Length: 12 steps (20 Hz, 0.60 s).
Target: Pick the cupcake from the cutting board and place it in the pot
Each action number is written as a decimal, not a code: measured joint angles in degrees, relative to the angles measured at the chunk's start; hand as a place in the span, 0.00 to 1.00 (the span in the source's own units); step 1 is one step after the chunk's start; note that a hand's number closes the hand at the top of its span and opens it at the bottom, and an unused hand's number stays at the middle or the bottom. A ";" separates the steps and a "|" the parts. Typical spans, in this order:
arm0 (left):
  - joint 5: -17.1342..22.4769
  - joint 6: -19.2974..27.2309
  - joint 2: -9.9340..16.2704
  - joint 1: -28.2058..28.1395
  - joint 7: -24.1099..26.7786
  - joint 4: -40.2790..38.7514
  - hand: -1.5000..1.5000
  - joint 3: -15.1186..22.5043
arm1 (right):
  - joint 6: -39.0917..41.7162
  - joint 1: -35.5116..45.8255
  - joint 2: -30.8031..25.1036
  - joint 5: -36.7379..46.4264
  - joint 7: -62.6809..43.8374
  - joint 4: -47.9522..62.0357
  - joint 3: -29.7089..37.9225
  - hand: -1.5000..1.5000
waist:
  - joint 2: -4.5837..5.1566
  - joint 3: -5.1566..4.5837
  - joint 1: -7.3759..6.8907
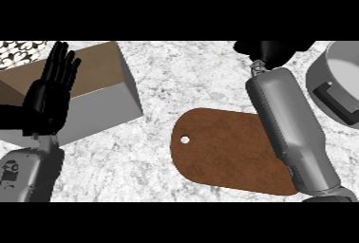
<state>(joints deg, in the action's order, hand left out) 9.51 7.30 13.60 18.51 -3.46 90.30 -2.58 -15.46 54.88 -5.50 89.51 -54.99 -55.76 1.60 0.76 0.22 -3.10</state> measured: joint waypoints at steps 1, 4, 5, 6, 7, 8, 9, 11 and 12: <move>-0.03 0.24 0.04 0.17 -0.27 -0.08 0.50 -0.29 | -0.92 1.02 -0.56 0.85 -0.68 1.09 0.62 1.00 | -0.08 0.01 0.31; -0.08 0.37 0.17 -0.39 -0.47 0.22 0.50 -0.85 | -2.58 2.56 -3.49 1.66 -1.09 3.89 3.14 1.00 | -0.36 0.03 1.11; -0.10 0.47 0.00 -0.76 -0.46 0.37 0.50 -0.93 | -2.86 3.01 -4.31 1.58 -1.11 5.01 4.04 1.00 | -0.43 0.04 1.28; -0.25 0.57 0.02 -0.62 -0.27 0.02 0.50 -1.20 | -2.85 3.69 -5.19 1.22 -1.06 6.00 4.98 1.00 | -0.50 0.09 1.49; -0.30 0.40 -0.11 -1.51 0.36 0.29 0.50 -1.26 | -2.86 3.46 -6.02 0.85 -0.89 6.29 5.66 1.00 | -0.64 0.13 1.70; -0.50 0.38 -0.23 -2.21 0.76 0.58 0.50 -1.23 | -2.79 2.75 -6.53 0.42 -0.75 5.93 6.13 1.00 | -0.78 0.18 1.96; -0.52 0.42 -0.11 -2.55 0.56 0.88 0.50 -1.43 | -2.80 1.30 -7.41 -0.30 -0.19 5.06 6.66 1.00 | -0.89 0.16 2.30; -0.86 0.54 -0.37 -3.23 0.62 1.41 0.50 -1.31 | -2.97 -0.28 -9.81 -2.17 1.66 4.97 8.32 1.00 | -0.96 0.18 2.58; -0.70 0.31 -0.24 -3.28 0.71 1.31 0.50 -1.60 | -3.03 -1.10 -10.83 -2.94 2.46 5.13 9.02 1.00 | -0.99 0.19 2.68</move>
<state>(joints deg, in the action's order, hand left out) 8.82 7.61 13.36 15.24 -2.75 91.61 -4.18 -18.49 53.78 -16.34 86.57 -52.53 -50.63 10.62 -0.22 0.41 -0.41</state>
